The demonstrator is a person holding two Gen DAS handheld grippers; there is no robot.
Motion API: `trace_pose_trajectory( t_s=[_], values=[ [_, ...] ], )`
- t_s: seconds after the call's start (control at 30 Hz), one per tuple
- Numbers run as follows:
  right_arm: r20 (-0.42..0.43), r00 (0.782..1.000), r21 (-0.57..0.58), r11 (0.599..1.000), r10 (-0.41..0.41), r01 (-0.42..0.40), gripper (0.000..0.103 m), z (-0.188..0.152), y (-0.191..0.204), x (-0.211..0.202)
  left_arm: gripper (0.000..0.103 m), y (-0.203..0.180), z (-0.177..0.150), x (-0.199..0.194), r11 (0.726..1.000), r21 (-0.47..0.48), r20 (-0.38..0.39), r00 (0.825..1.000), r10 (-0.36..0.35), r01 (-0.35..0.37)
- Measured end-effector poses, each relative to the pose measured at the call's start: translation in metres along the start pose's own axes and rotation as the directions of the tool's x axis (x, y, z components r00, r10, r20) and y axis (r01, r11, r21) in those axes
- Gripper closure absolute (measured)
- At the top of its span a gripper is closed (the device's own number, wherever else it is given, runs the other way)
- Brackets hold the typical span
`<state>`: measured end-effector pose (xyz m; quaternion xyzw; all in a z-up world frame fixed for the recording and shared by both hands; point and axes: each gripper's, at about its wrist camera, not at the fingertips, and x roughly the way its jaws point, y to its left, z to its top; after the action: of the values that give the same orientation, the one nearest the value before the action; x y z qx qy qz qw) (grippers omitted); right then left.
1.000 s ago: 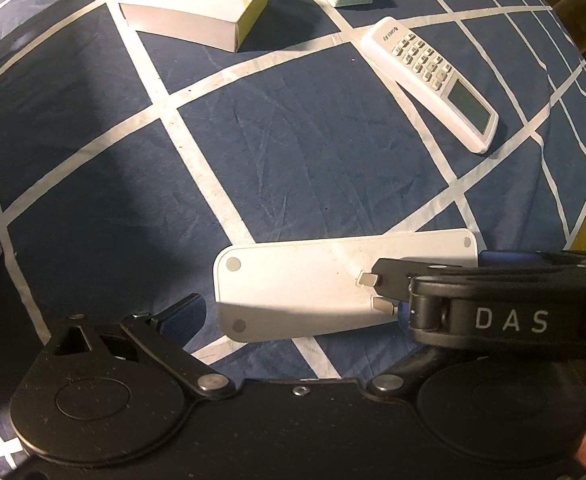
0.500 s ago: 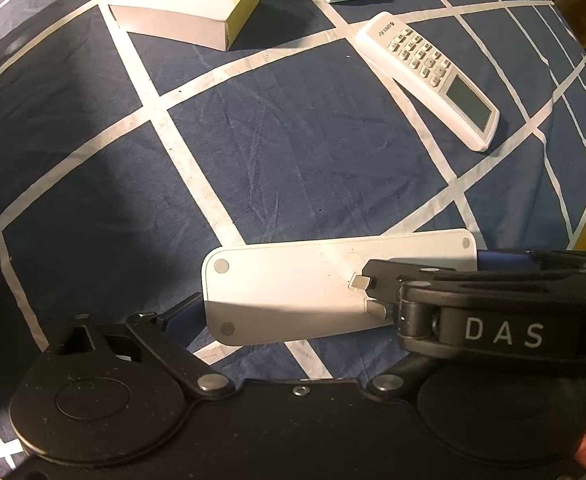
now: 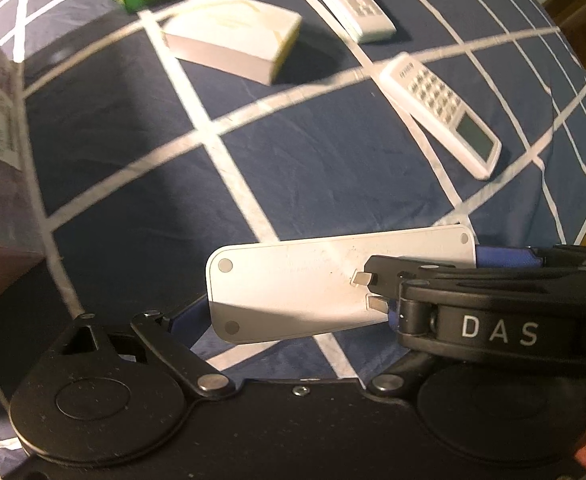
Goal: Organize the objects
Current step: 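Carry the white plate with the right gripper over the box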
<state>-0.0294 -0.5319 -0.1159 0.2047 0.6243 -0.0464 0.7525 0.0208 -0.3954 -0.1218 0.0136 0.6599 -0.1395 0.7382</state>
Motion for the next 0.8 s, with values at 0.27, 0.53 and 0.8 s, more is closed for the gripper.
trace_pose_trajectory(
  t_s=[0.27,0.53,0.8],
  values=[
    [0.050,0.998,-0.084,0.996,0.031,-0.026,0.023,0.009,0.048,-0.024,0.010,0.031,-0.001,-0.042,0.998,-0.051,0.075,0.997,0.034,-0.030],
    [0.091,0.993,-0.166,0.985,0.070,-0.054,0.023,0.013,0.110,-0.041,0.010,0.075,-0.006,-0.086,0.992,-0.114,0.148,0.986,0.075,-0.059],
    [0.112,0.988,-0.241,0.967,0.108,-0.078,0.023,0.010,0.176,-0.050,0.010,0.127,-0.018,-0.122,0.982,-0.170,0.193,0.975,0.114,-0.081]
  ],
)
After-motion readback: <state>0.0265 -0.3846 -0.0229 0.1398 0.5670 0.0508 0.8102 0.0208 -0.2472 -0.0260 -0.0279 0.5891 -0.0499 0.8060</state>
